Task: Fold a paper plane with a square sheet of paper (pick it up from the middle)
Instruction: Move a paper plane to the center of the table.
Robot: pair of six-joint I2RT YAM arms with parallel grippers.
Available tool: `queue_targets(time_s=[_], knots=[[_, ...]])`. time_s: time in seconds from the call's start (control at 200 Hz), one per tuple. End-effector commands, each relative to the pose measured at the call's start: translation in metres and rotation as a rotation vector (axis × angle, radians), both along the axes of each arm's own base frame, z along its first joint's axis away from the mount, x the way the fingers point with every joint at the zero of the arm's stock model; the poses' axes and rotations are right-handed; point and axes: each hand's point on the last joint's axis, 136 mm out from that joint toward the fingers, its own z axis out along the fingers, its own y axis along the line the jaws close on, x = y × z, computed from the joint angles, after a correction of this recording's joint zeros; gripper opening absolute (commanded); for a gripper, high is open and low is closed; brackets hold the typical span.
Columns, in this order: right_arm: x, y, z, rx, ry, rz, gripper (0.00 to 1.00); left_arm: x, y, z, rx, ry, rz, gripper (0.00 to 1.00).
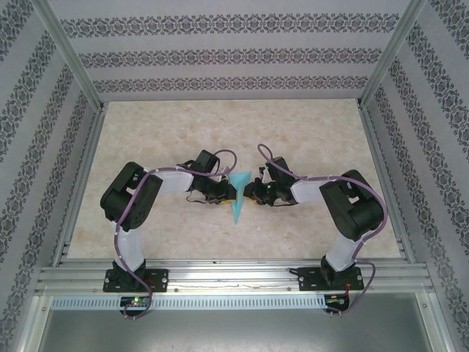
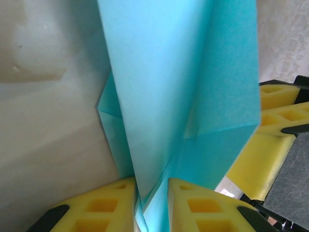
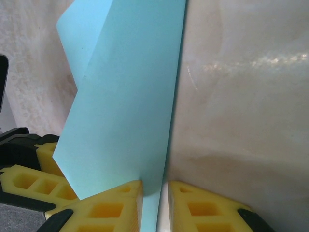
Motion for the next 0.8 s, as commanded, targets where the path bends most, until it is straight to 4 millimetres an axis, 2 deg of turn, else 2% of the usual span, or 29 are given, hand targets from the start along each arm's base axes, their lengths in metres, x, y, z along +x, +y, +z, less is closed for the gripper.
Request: queue_targets(time_s=[0.0,0.36,0.41,0.53,0.694,0.794], knots=[[-0.006,0.004,-0.011,0.002,0.024,0.013,0.22,-0.007,-0.009,-0.005,-0.022,0.037,-0.029,0.24],[-0.008,0.004,-0.009,0.015,0.019,0.014,0.22,-0.005,-0.014,-0.002,-0.041,0.026,-0.024,0.16],[-0.008,0.004,-0.007,0.018,0.018,0.011,0.22,-0.004,-0.013,-0.001,-0.038,0.020,-0.015,0.10],[-0.007,0.000,0.000,0.034,0.002,-0.013,0.22,-0.001,-0.013,0.005,-0.046,0.000,-0.002,0.04],[-0.009,-0.004,0.020,0.026,-0.058,-0.005,0.29,0.003,-0.011,0.014,-0.037,-0.029,0.011,0.02],[-0.012,-0.007,0.022,-0.008,-0.080,-0.007,0.35,0.004,-0.011,0.021,-0.045,-0.043,0.016,0.01]])
